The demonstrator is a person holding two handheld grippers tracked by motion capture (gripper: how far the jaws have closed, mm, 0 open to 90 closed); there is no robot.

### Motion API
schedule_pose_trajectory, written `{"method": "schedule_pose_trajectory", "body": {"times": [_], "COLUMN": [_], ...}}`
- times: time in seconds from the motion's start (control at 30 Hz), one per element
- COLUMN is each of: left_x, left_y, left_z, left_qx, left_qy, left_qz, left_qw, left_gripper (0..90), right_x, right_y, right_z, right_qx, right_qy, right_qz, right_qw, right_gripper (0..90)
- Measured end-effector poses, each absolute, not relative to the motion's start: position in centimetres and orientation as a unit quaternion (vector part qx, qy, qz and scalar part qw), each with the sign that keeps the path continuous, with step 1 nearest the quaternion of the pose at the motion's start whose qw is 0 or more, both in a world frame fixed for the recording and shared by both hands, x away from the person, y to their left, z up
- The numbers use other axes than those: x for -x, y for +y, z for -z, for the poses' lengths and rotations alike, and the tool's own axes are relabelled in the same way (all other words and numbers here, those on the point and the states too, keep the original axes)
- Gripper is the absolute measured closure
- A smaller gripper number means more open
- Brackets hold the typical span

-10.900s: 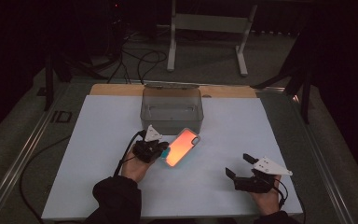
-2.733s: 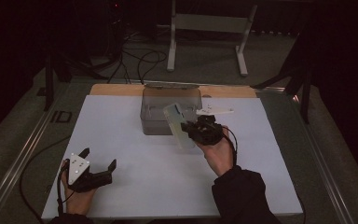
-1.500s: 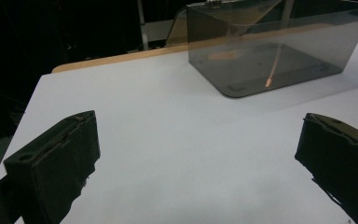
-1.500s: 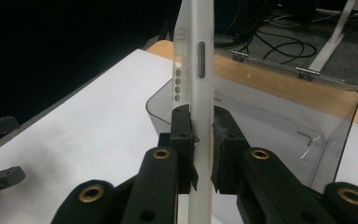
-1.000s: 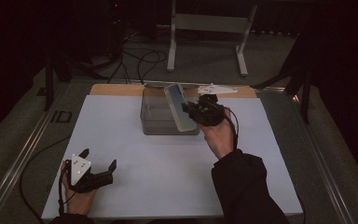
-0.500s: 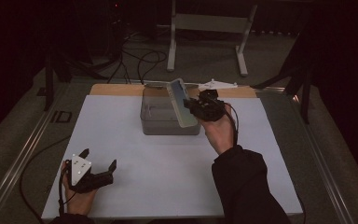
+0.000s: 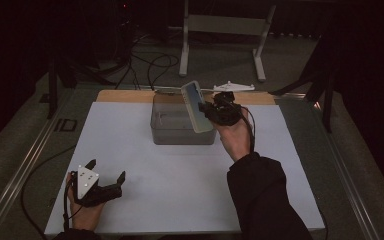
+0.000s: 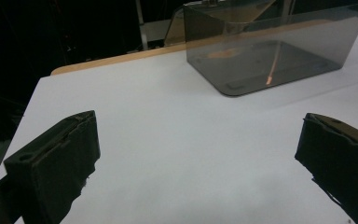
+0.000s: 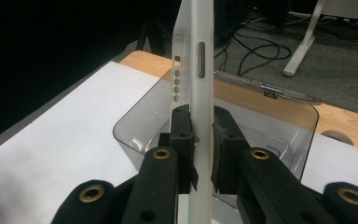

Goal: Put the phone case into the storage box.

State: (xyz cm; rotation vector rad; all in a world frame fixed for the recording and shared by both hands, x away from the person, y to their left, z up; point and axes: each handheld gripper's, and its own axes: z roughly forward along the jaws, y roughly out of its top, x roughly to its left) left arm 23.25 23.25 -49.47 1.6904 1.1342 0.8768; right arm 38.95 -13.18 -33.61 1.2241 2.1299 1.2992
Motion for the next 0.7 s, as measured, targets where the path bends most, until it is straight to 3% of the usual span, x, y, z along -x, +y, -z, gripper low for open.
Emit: {"method": "schedule_pose_trajectory", "body": {"times": [0.7], "left_x": [-23.2], "left_y": [23.2], "left_z": [49.5], "left_qx": [-0.683], "left_qy": [0.457], "left_qz": [-0.354], "left_qw": [0.446], "left_gripper": [0.3], "right_x": [-40.9], "right_y": [-13.0], "right_z": [33.0], "right_qx": [-0.449], "right_qy": [0.749], "right_qz": [-0.445], "right_qw": [0.2], "right_gripper": [81.2]}}
